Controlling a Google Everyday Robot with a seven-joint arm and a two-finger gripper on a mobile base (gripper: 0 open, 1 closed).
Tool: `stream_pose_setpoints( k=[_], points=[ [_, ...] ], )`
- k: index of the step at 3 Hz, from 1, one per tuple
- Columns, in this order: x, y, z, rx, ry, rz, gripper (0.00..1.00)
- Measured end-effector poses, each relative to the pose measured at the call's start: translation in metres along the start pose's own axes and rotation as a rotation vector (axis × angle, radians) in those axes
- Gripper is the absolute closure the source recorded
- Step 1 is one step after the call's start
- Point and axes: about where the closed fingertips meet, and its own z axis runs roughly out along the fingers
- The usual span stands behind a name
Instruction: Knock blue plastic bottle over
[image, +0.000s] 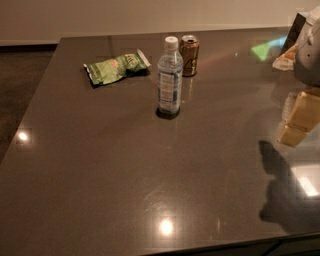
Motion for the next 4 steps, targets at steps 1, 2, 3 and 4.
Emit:
stream_pose_setpoints(
  k=[1, 2, 3, 4],
  points=[
    [0.000, 0.000, 0.000, 0.000, 0.000, 0.000, 0.00],
    [-0.015, -0.012, 0.006, 0.018, -0.044, 0.032, 0.00],
    [-0.043, -0.033, 0.021, 0.054, -0.103, 0.090, 0.00],
    [-0.070, -0.058, 0.037, 0.108, -0.167, 0.166, 0.00]
  ],
)
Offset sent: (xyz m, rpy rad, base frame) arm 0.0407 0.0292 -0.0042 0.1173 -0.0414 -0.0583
